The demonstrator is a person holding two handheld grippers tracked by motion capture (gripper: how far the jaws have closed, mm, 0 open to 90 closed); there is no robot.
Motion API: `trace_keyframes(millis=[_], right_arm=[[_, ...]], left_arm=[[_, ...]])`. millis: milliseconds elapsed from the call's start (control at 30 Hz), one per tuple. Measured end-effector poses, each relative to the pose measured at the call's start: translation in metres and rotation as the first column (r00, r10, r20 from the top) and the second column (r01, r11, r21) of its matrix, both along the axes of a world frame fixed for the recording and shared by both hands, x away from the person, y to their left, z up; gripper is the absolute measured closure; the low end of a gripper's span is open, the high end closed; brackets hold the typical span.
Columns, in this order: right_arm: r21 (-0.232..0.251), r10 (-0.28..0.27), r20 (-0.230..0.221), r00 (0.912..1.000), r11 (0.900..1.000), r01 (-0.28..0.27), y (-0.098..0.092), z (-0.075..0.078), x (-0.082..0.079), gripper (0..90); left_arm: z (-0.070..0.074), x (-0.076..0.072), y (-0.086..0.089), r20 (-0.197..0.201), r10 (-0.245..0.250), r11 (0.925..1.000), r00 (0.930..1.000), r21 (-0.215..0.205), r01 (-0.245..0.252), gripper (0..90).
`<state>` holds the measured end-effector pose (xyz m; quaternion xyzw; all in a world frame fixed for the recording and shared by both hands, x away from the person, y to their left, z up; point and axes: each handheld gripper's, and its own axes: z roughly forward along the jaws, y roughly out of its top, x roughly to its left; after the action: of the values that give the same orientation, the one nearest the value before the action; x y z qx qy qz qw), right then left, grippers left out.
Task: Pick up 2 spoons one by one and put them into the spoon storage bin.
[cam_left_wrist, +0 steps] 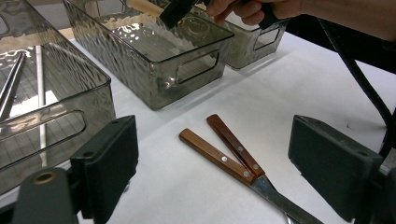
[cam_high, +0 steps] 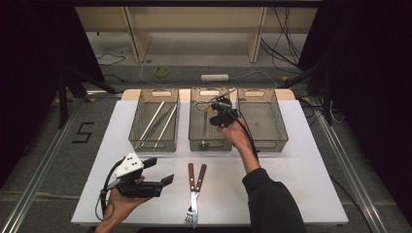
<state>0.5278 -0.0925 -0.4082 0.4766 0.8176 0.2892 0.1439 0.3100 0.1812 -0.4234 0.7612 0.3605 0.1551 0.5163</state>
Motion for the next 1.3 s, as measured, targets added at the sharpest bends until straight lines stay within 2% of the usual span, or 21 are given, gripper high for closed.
trace_keyframes(millis=[200, 300, 700, 900, 1200, 1300], right_arm=[[-0.003, 0.004, -0.011, 0.9999, 1.0, -0.004, 0.003, -0.004, 0.001, 75.3], [0.005, 0.004, -0.015, 0.9999, 1.0, -0.004, 0.003, -0.004, 0.001, 70.0], [0.064, 0.036, 0.019, 0.9992, 0.997, -0.037, -0.01, 0.012, -0.01, 54.5], [0.13, 0.064, 0.047, 0.9968, 0.989, -0.07, -0.02, 0.021, -0.028, 44.8], [0.198, 0.106, 0.111, 0.9881, 0.972, -0.126, -0.043, 0.028, -0.07, 40.9], [0.207, 0.119, 0.135, 0.9837, 0.967, -0.146, -0.051, 0.027, -0.086, 39.5]], left_arm=[[0.0, 0.0, -0.001, -0.003, 0.001, 1.0, 1.0, -0.002, -0.001, 15.3], [0.0, 0.0, 0.0, -0.001, 0.0, 1.0, 1.0, -0.001, 0.0, 15.4], [0.0, 0.0, -0.001, -0.005, 0.001, 1.0, 1.0, -0.001, -0.001, 15.3], [0.0, 0.0, -0.001, -0.008, -0.004, 0.9999, 1.0, -0.01, 0.004, 15.4], [0.0, 0.001, -0.004, -0.007, -0.008, 0.9999, 0.9999, -0.01, 0.008, 15.3], [0.0, 0.001, -0.004, -0.008, -0.011, 0.9999, 0.9999, -0.007, 0.011, 15.4]])
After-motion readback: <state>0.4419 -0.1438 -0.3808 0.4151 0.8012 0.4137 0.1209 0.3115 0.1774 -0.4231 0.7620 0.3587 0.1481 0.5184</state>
